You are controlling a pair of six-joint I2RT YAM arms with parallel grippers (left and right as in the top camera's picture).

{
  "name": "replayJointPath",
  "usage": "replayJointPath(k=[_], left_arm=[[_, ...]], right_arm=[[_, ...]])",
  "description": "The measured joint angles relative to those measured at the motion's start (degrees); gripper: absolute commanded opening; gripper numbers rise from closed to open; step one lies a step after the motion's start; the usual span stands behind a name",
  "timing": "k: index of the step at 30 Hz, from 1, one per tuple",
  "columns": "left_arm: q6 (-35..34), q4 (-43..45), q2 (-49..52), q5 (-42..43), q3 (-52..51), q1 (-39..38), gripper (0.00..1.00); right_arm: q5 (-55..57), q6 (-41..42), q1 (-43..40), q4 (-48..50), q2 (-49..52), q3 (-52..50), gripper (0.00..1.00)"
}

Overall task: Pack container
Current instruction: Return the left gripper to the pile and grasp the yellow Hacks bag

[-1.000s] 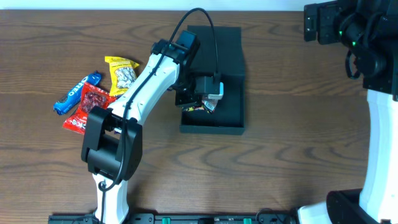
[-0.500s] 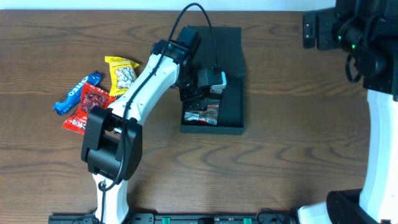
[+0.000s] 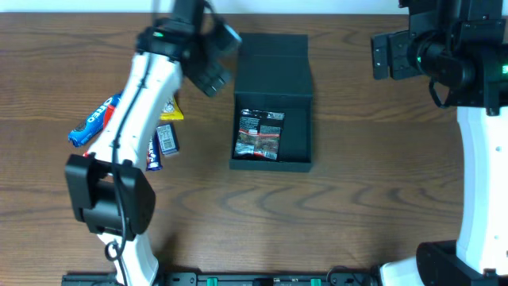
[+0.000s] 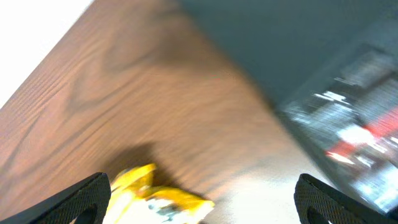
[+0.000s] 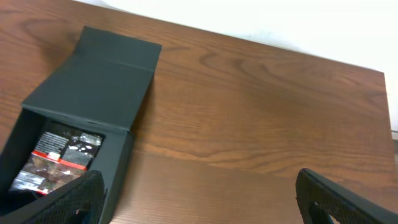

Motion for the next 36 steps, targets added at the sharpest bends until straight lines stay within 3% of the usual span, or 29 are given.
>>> replayJointPath(k=[7,17,26,28,29,32,35,36], left_arm=[[-13.62,-1.07,1.75,-2.12,0.02,9.09,0.95],[-32.98,-3.61,10.67,-11.61,0.0,8.48,0.95],[-37.79,-2.86,16.0,-13.79,0.0,8.76,0.95],[-38.47,-2.73,17.16,-14.05,0.0,8.76,0.73],[-38.56,-2.78,17.84,-14.38,0.0,8.81,0.56],[-38.53,-2.84,19.41,-14.34,0.0,8.9,0.25],[-38.8,-2.82,19.45,-15.13,0.04,8.87,0.07],[-38.71,-2.84,19.39,-15.63,0.28,8.92,0.06]], right_arm=[[-0.17,1.33,0.02,-0.59,0.0,0.0,0.99],[-0.2,1.73,0.02,-0.7,0.0,0.0,0.99],[-0.2,1.77,0.02,-0.7,0.0,0.0,0.99],[-0.2,1.75,0.0,-0.7,0.0,0.0,0.99],[-0.2,1.75,0.0,-0.7,0.0,0.0,0.99],[-0.2,1.77,0.0,-0.72,0.0,0.0,0.99],[-0.2,1.75,0.0,-0.7,0.0,0.0,0.99],[-0.2,1.77,0.02,-0.7,0.0,0.0,0.99]])
